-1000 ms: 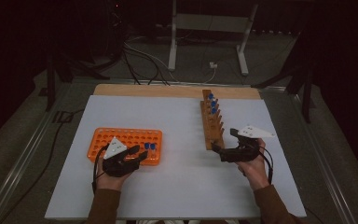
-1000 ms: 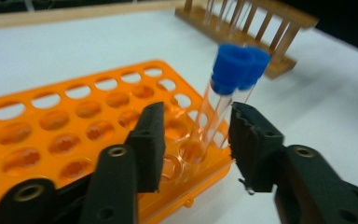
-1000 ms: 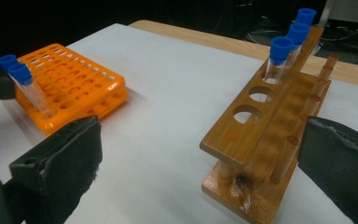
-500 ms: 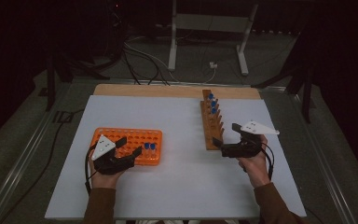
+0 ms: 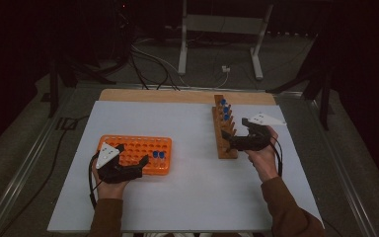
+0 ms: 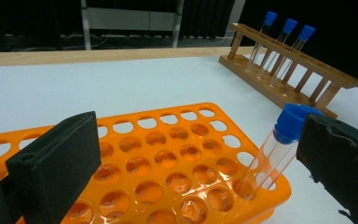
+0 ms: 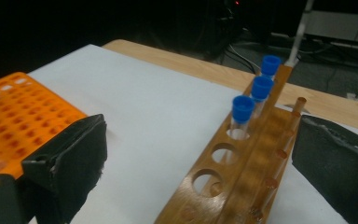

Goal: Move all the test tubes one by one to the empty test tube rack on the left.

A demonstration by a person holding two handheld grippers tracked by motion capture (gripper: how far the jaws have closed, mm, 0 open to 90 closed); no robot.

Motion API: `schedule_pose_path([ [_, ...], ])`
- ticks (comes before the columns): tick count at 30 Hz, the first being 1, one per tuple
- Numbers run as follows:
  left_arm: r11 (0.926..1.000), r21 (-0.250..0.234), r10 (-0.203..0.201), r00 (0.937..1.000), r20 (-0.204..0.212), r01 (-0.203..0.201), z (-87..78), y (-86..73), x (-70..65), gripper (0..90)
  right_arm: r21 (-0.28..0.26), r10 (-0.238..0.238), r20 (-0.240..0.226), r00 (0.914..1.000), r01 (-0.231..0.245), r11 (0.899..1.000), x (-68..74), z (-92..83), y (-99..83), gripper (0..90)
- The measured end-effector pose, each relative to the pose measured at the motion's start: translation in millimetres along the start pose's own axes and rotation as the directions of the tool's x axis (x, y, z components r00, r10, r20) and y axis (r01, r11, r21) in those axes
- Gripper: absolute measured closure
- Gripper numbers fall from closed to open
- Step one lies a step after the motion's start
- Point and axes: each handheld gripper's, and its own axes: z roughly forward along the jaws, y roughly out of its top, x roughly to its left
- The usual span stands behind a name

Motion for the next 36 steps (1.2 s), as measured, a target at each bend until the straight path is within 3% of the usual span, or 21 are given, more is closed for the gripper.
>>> schedule_pose_path([
  [5,0.9999,0.011,0.011,0.9999,0.001,-0.011,3.5,-2.2,-2.1,0.8,0.032,-0.002,0.013,0.9999,0.002,0.999,-4.5,14.7,-0.3,6.2],
  [9,0.9994,0.024,0.023,0.9997,0.0,-0.023,6.2,-3.0,-4.4,0.8,0.081,-0.047,0.044,0.9979,0.044,0.996,-5.7,27.0,1.5,8.3],
  [13,0.9993,0.028,0.026,0.9997,-0.005,-0.026,7.2,-3.5,-4.5,0.8,0.107,-0.032,0.08,0.9963,0.024,0.994,-14.7,39.2,5.2,16.4],
  [14,0.9994,0.026,0.025,0.9997,-0.007,-0.025,7.2,-3.5,-4.2,0.8,0.114,-0.028,0.086,0.9959,0.018,0.993,-16.7,41.8,6.0,19.5],
  [17,0.9995,0.025,0.02,0.9997,-0.013,-0.02,6.5,-3.8,-3.0,0.8,0.153,-0.033,0.124,0.9917,0.014,0.988,-20.7,51.1,6.4,41.9],
  [19,0.9996,0.021,0.018,0.9997,-0.016,-0.018,5.7,-3.8,-2.4,0.8,0.162,-0.039,0.123,0.9916,0.019,0.987,-23.3,55.8,4.6,54.2],
  [25,0.9998,0.017,0.011,0.9997,-0.022,-0.011,5.0,-4.1,-1.3,0.8,0.161,-0.03,0.114,0.9931,0.011,0.987,-26.1,65.7,-0.3,73.2],
  [36,0.9997,0.018,0.015,0.9997,-0.021,-0.015,5.0,-4.2,-1.9,0.9,0.149,-0.023,0.126,0.9917,0.004,0.989,-24.3,73.1,0.7,76.5],
])
